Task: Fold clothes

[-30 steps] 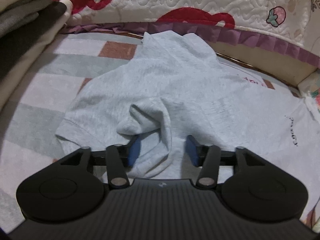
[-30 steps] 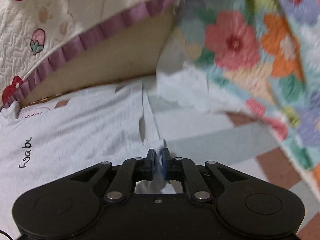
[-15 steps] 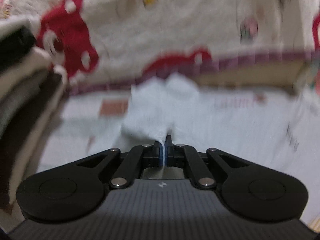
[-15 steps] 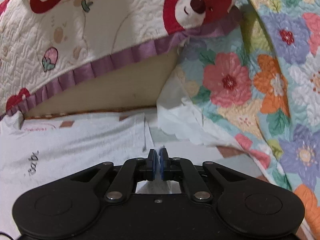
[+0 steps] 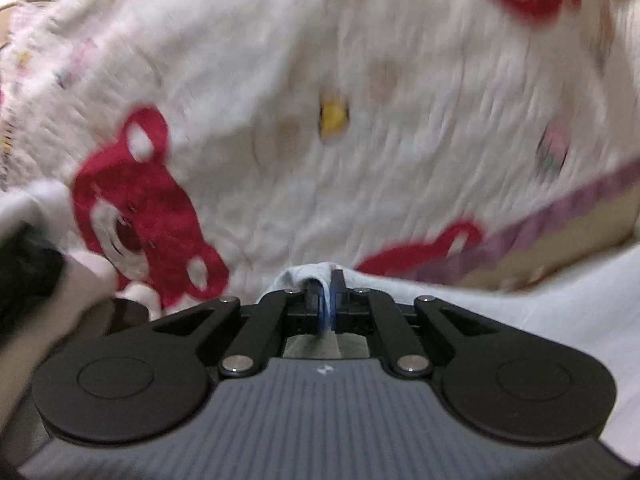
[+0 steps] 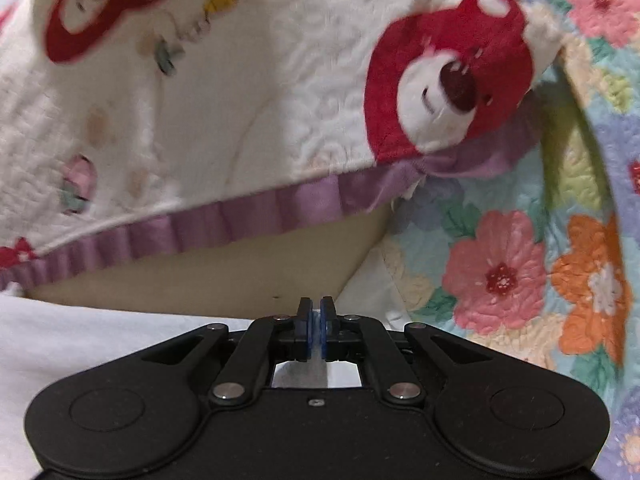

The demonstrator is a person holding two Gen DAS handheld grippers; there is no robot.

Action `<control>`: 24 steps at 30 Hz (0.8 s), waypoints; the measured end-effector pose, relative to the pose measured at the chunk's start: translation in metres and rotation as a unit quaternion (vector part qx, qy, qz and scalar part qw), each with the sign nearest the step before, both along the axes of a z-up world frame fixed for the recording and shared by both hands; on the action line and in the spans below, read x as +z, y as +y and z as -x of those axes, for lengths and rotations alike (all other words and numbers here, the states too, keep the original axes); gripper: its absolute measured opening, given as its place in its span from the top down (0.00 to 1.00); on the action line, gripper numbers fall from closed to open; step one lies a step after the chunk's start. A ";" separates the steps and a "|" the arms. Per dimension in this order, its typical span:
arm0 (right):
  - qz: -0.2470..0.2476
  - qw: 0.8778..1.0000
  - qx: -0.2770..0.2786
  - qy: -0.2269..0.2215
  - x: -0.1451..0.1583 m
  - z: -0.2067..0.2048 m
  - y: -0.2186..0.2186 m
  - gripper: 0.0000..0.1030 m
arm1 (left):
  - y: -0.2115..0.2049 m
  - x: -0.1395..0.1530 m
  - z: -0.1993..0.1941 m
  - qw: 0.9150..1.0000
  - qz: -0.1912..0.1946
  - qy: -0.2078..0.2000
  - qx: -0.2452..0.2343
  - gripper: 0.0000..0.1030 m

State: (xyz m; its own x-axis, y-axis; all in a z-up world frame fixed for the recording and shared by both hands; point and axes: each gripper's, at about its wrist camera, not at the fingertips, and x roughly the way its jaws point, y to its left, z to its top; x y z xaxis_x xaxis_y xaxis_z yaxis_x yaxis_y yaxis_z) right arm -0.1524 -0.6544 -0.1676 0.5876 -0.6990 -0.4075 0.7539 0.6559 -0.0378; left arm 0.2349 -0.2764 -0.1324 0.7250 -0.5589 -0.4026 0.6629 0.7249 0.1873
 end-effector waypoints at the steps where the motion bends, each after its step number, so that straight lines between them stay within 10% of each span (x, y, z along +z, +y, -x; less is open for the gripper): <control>1: -0.011 1.000 -0.014 0.003 -0.005 -0.003 -0.004 0.95 | -0.007 -0.013 -0.010 0.999 -0.027 0.016 0.013 0.84; 6: -0.083 0.995 -0.062 0.000 -0.032 -0.001 -0.010 0.64 | 0.021 -0.037 -0.021 0.985 -0.042 0.149 0.070 0.66; 18: -0.233 0.967 -0.095 -0.051 -0.062 0.099 0.083 0.52 | 0.149 -0.025 0.058 0.941 -0.024 0.316 0.121 0.39; 24: -0.276 0.956 -0.079 -0.064 -0.065 0.102 0.101 0.52 | 0.195 -0.037 0.078 0.890 0.058 0.427 0.148 0.35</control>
State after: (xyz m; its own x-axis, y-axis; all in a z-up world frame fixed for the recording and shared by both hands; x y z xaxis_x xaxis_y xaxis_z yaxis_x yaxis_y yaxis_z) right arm -0.2547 -0.5535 -0.2329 0.5630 -0.4818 -0.6715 0.8200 0.4273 0.3810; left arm 0.1565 -0.0818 -0.1698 0.3034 -0.4678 -0.8301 0.3046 0.8731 -0.3807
